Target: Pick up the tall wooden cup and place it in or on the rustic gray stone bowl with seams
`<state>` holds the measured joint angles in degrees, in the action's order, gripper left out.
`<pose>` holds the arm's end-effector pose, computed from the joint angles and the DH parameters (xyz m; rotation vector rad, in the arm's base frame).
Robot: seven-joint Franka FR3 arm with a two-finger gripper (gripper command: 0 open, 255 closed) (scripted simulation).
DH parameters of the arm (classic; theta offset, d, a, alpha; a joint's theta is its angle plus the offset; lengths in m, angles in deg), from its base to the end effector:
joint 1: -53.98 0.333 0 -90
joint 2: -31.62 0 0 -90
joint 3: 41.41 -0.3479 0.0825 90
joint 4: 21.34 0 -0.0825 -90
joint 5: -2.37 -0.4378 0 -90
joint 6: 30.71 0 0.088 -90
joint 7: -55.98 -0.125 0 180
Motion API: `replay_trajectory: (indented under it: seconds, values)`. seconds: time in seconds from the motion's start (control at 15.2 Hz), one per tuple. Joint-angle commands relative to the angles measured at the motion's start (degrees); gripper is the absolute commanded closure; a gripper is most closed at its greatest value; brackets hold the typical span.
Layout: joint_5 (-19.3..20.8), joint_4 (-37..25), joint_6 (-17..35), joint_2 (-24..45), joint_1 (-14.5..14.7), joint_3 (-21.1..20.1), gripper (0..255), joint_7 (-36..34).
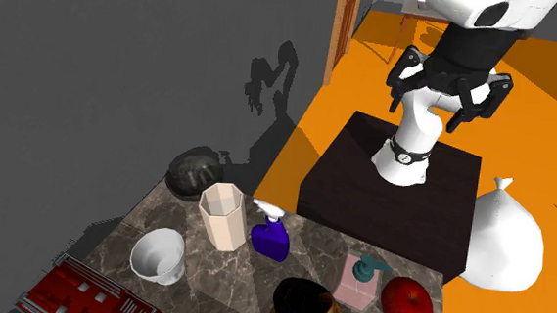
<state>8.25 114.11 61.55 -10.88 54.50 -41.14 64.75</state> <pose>0.3538 -0.0112 0.5796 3.0331 0.2483 -0.0294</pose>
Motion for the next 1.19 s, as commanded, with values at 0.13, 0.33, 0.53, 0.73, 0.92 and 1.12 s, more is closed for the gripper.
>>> replay_trajectory:
  seconds: [0.13,0.33,0.53,0.73,0.92,1.12]
  values:
    - [1.1,1.6,3.2,1.4,-0.6,2.1,0,2.2]
    - [2.7,3.4,8.1,4.1,-1.4,5.3,0,5.6]
    - [4.0,4.4,13.1,7.6,-2.1,8.4,0,8.9]
    - [4.8,4.7,18.1,11.9,-2.7,11.5,0,12.3]
    - [5.1,4.2,23.0,17.0,-3.1,14.6,0,15.8]
    - [4.6,3.0,27.7,22.6,-3.3,17.6,0,19.6]
